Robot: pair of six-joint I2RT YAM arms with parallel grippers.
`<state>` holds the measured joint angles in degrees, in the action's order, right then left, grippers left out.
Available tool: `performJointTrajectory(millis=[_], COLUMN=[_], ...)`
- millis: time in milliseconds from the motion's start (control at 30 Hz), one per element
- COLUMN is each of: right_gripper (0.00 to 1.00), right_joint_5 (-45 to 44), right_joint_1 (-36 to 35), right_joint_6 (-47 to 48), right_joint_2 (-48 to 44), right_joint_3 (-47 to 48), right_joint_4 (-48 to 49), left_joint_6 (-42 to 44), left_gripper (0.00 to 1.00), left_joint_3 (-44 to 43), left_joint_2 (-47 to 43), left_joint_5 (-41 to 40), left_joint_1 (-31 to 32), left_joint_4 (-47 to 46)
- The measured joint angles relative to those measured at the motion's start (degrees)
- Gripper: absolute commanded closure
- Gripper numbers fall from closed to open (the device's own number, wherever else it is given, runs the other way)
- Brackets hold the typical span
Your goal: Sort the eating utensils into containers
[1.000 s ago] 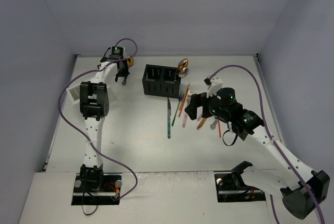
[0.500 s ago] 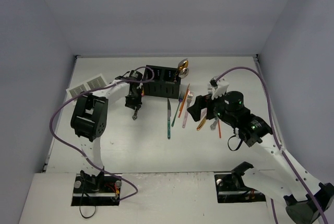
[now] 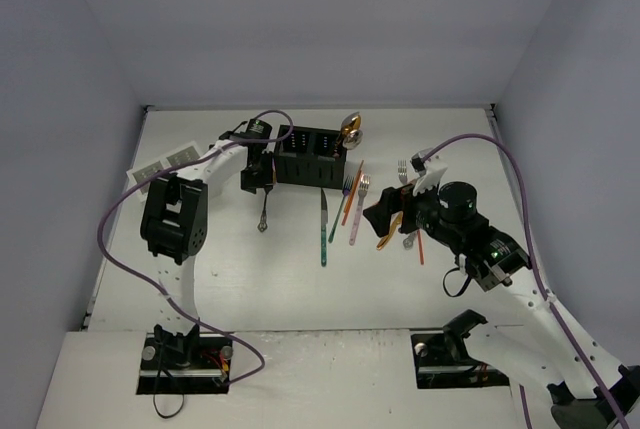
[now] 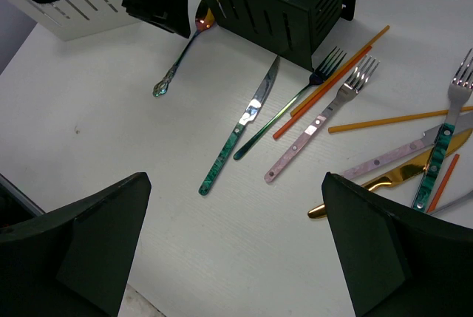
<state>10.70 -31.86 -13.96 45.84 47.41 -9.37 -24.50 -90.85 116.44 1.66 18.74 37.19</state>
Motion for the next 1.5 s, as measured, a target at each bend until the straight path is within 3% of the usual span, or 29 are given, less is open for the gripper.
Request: performJointTrajectory(millis=[267,433,500,900,1067,1333,1500], right_gripper=[0.0,0.0,0.0,0.0,0.0,0.0,0.0], right_joint_5=[-0.55,-0.86,-0.87,-0.93,-1.44,-2.29,-2.8], right_joint_1=[0.0,0.0,0.0,0.0,0.0,0.0,0.02], right_joint_6=[-0.42,-0.43,-0.43,0.75,1.6,2.04,2.03], right_joint_2=[-0.32,-0.3,-0.3,1.27,1.62,0.46,-1.44], right_joint_3=[-0.01,-0.01,-0.01,-0.01,-0.01,-0.01,-0.01], right_joint_4=[-0.45,-0.82,-0.82,-0.97,-1.17,-1.22,-1.22], left_joint_6=[-0.91,-1.53,-1.64,-1.16,0.26,3.61,6.45], left_gripper=[0.69,0.95,1.0,1.0,1.0,1.0,1.0], left_joint_3=[-0.08,-1.55,-2.04,-2.06,-1.51,0.44,1.51], left_joint_2=[3.11,4.27,4.62,4.11,-1.4,-20.97,-22.97], left_joint_5=[0.53,-0.07,-0.24,-1.47,-2.52,-1.31,2.6], left_joint_1=[0.08,0.27,0.28,-0.88,-1.63,0.07,4.24], left_joint_4=[0.47,0.68,0.61,0.53,-0.25,-16.23,-31.28])
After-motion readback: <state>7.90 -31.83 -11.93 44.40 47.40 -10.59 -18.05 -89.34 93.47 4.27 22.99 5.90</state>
